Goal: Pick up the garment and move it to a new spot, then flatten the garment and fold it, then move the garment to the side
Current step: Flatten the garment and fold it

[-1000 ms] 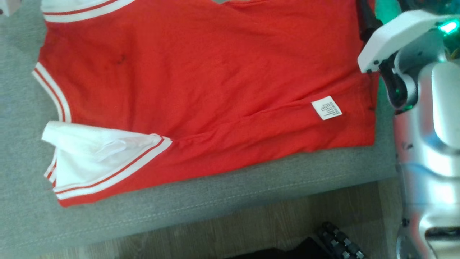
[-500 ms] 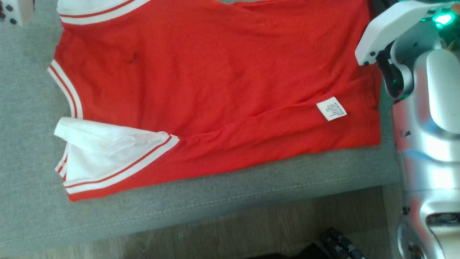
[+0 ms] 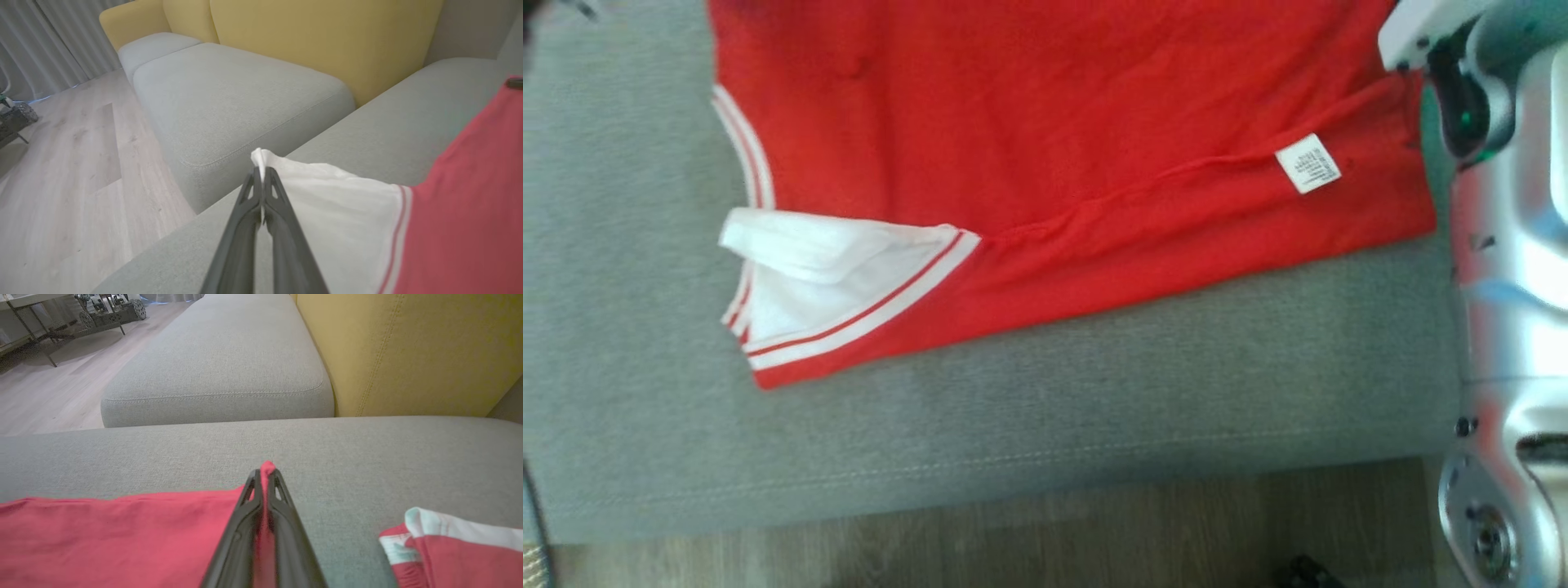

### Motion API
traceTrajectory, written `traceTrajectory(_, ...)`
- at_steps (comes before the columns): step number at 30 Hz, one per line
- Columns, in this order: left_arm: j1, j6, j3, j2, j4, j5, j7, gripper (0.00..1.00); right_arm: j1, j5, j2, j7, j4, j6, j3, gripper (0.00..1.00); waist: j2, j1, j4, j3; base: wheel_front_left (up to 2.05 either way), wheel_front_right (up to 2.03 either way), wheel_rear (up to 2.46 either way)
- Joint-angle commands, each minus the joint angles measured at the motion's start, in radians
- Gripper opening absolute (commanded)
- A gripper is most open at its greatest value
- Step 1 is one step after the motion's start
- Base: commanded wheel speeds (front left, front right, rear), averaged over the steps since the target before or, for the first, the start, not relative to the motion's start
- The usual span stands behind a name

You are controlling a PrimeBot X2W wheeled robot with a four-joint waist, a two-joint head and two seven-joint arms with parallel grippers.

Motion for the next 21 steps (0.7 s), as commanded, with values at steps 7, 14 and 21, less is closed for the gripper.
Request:
traceTrajectory(7, 0.13, 0.001, 0.047, 0.114, -0.215, -0.029, -0.033, 0.0, 0.175, 0.005, 0.011, 0.05, -0.11, 0.0, -0.061, 0.0, 0.0, 0.0, 0.094, -0.084, 0.0, 0.0, 0.0)
traceTrajectory(14, 0.334, 0.064, 0.115, 0.208, -0.47, -0.023, -0.035, 0.0, 0.35, 0.016, -0.023, 0.134, -0.252, 0.0, -0.138, 0.0, 0.0, 0.0, 0.15, -0.134, 0.0, 0.0, 0.0)
traceTrajectory(21, 0.496, 0.13, 0.087, 0.276, -0.679, -0.059, -0.02, 0.0, 0.445, -0.008, -0.041, 0.211, -0.351, 0.0, -0.178, 0.0, 0.0, 0.0, 0.18, -0.142, 0.0, 0.0, 0.0)
